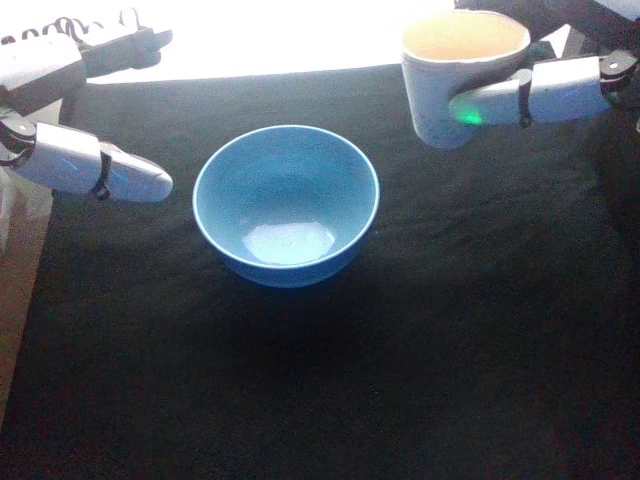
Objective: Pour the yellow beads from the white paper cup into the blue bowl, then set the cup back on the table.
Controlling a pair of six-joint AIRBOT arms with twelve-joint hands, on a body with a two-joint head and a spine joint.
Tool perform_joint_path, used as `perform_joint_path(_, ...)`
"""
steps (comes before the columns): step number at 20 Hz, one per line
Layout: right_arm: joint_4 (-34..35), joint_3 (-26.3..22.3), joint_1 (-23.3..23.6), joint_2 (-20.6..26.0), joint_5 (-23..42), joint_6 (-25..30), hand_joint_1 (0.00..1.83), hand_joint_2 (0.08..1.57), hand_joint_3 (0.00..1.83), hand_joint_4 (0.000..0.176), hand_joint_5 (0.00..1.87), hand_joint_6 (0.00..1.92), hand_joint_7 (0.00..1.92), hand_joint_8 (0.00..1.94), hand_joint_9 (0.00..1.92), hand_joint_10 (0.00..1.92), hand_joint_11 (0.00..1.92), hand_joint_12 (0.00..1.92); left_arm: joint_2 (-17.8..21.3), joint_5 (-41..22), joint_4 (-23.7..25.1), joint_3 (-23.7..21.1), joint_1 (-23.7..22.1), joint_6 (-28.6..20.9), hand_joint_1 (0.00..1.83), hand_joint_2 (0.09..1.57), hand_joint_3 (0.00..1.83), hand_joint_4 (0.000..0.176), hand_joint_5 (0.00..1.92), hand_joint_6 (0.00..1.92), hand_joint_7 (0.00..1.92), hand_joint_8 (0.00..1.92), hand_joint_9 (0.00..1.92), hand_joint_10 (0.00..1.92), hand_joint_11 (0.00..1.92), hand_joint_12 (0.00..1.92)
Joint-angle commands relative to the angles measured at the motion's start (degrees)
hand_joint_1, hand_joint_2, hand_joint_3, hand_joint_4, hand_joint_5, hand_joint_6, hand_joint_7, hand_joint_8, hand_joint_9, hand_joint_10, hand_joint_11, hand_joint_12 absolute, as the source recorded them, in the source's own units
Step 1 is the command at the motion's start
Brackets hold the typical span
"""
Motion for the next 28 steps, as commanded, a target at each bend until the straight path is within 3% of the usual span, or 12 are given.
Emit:
perform_joint_path(1, 1.24, -0.19, 1.59, 0.2, 6.99, 0.62, 1.29, 1.03, 0.0, 0.0, 1.18, 0.44, 1.21, 0.81, 1.09, 0.94, 0.92, 1.44, -0.08, -5.98, -1.39, 0.32, -0.56, -0.37, 0.8, 0.88, 0.0, 0.0, 0.02, 0.0, 0.18, 0.0, 0.09, 0.0, 0.0, 0.0)
perform_joint_path(3, 0.02, -0.39, 2.75, 0.18, 6.96, 0.61, 1.28, 1.04, 0.0, 0.0, 1.09, 0.64, 1.21, 0.79, 1.1, 0.82, 0.93, 1.35, -0.08, -5.92, -1.23, 0.32, -0.55, -0.49, 0.77, 0.86, 0.0, 0.0, 0.06, 0.02, 0.2, 0.01, 0.13, 0.02, 0.07, 0.03)
perform_joint_path(5, -1.03, -0.38, 4.13, -0.18, 6.71, 0.61, 1.27, 1.06, 0.0, 0.0, 1.05, 0.74, 1.18, 0.81, 1.11, 0.79, 0.91, 1.41, -0.22, -5.73, -0.97, 0.36, -0.58, -0.5, 0.69, 0.83, 0.0, 0.0, 0.08, 0.0, 0.22, 0.0, 0.18, 0.01, 0.09, 0.05)
perform_joint_path(7, -3.15, -0.18, 6.16, -0.5, 4.9, 0.55, 1.29, 1.04, 0.0, 0.0, 1.1, 0.61, 1.23, 0.75, 1.18, 0.72, 1.01, 1.31, -0.26, -5.75, -0.79, 0.4, -0.59, -0.64, 0.64, 0.82, 0.0, 0.0, 0.05, 0.0, 0.19, 0.0, 0.18, 0.01, 0.06, 0.04)
perform_joint_path(9, -5.57, 0.04, 7.79, -0.78, 3.36, 0.55, 1.29, 1.04, 0.0, 0.0, 1.07, 0.64, 1.23, 0.76, 1.22, 0.61, 1.0, 1.27, -0.31, -5.63, -0.46, 0.42, -0.64, -0.68, 0.66, 0.82, 0.0, 0.0, 0.04, 0.0, 0.19, 0.0, 0.18, 0.01, 0.06, 0.04)
perform_joint_path(15, -8.42, 0.53, 8.0, -1.99, 1.4, 0.56, 1.29, 1.04, 0.0, 0.0, 1.1, 0.62, 1.23, 0.75, 1.21, 0.67, 1.0, 1.32, -0.74, -5.0, 0.66, 0.59, -1.2, -0.81, 0.67, 0.84, 0.0, 0.0, 0.04, 0.0, 0.15, 0.01, 0.15, 0.01, 0.07, 0.06)
perform_joint_path(18, -10.47, 0.79, 8.52, -2.73, 0.15, 0.58, 1.29, 1.0, 0.0, 0.0, 1.21, 0.48, 1.35, 0.48, 1.31, 0.47, 1.08, 1.16, -0.78, -4.79, 1.1, 0.59, -1.25, -0.94, 0.66, 0.84, 0.0, 0.0, 0.05, 0.01, 0.14, 0.0, 0.11, 0.0, 0.06, 0.07)
perform_joint_path(19, -12.03, 0.77, 9.25, -2.97, -0.89, 0.58, 1.29, 1.0, 0.0, 0.0, 1.22, 0.46, 1.34, 0.49, 1.33, 0.4, 1.06, 1.15, -0.79, -4.75, 1.21, 0.59, -1.27, -0.97, 0.66, 0.84, 0.0, 0.0, 0.06, 0.01, 0.14, 0.0, 0.09, 0.0, 0.05, 0.06)
perform_joint_path(21, -14.92, 0.78, 10.54, -3.49, -2.32, 0.6, 1.27, 1.02, 0.0, 0.0, 1.16, 0.63, 1.27, 0.56, 1.32, 0.31, 1.03, 1.19, -0.86, -4.75, 1.31, 0.59, -1.27, -0.97, 0.66, 0.84, 0.0, 0.0, 0.06, 0.0, 0.13, 0.0, 0.08, 0.0, 0.03, 0.07)
perform_joint_path(23, -17.04, 0.73, 11.22, -3.81, -3.23, 0.62, 1.27, 1.02, 0.0, 0.0, 1.16, 0.6, 1.26, 0.61, 1.36, 0.31, 1.04, 1.28, -1.08, -4.65, 1.49, 0.74, -1.26, -1.02, 0.67, 0.84, 0.0, 0.0, 0.07, 0.01, 0.14, 0.01, 0.07, 0.0, 0.0, 0.06)
perform_joint_path(26, -20.33, 0.64, 12.19, -4.26, -4.92, 0.64, 1.27, 1.02, 0.0, 0.0, 1.17, 0.6, 1.27, 0.56, 1.32, 0.26, 0.9, 1.38, -1.31, -4.58, 1.6, 0.95, -1.27, -1.13, 0.67, 0.83, 0.0, 0.0, 0.08, 0.0, 0.16, 0.01, 0.05, 0.0, 0.0, 0.0)
perform_joint_path(28, -22.39, 0.45, 12.73, -4.37, -6.03, 0.68, 1.27, 1.03, 0.0, 0.0, 1.17, 0.59, 1.22, 0.69, 1.34, 0.29, 0.98, 1.35, -1.34, -4.46, 1.83, 0.96, -1.27, -1.21, 0.72, 0.84, 0.0, 0.0, 0.08, 0.0, 0.16, 0.01, 0.08, 0.01, 0.03, 0.01)
